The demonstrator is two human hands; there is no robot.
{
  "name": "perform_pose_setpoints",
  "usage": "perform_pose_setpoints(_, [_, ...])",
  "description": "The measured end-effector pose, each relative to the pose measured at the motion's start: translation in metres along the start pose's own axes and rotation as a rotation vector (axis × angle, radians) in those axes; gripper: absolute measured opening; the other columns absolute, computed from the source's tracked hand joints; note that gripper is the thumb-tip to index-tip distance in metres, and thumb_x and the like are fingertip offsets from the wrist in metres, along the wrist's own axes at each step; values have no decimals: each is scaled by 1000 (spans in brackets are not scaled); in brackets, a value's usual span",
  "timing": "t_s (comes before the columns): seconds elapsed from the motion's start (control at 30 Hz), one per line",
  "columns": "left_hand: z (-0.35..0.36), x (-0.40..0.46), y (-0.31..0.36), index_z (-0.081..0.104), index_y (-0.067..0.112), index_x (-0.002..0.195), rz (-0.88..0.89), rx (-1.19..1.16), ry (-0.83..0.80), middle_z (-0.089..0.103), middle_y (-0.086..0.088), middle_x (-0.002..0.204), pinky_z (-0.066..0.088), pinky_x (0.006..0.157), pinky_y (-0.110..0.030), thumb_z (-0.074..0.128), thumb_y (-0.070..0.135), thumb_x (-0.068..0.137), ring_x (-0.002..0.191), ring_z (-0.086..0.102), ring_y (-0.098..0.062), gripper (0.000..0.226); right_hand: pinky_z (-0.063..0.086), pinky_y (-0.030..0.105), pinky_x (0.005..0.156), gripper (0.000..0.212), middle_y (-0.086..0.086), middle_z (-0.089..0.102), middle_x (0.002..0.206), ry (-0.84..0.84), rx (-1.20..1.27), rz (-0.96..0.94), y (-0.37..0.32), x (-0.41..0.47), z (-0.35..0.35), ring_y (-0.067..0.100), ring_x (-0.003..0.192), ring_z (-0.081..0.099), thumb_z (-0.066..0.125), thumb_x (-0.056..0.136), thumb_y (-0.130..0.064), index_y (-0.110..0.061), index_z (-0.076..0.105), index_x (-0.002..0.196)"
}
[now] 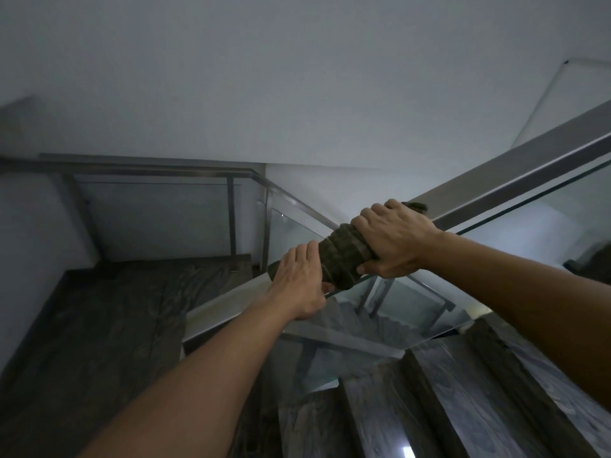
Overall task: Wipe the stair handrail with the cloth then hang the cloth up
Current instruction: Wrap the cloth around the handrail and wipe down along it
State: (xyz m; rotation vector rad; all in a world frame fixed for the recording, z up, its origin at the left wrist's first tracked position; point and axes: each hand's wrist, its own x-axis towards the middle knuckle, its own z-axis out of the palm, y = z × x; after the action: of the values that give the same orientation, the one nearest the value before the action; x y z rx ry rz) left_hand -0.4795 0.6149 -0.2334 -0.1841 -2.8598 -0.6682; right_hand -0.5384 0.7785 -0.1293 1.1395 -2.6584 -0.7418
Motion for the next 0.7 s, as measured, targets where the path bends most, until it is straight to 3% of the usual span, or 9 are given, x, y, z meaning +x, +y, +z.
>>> perform_pose_setpoints(0.4, [8, -49, -79, 25, 16, 137, -45, -6, 18, 40, -7, 134, 29, 107, -35, 71, 31, 77, 124, 38, -23, 77, 44, 40, 92, 72, 2, 58, 107, 13, -13, -37, -63, 25, 6, 18, 91, 52, 46, 74, -76, -19, 46, 118])
perform_pose_setpoints(0.7, [20, -74, -133, 28, 19, 132, -12, -7, 53, 42, -4, 127, 32, 100, -33, 71, 33, 76, 115, 41, -20, 72, 44, 42, 93, 74, 2, 57, 105, 35, -44, -18, -116, 44, 16, 18, 90, 52, 45, 73, -78, -18, 48, 116])
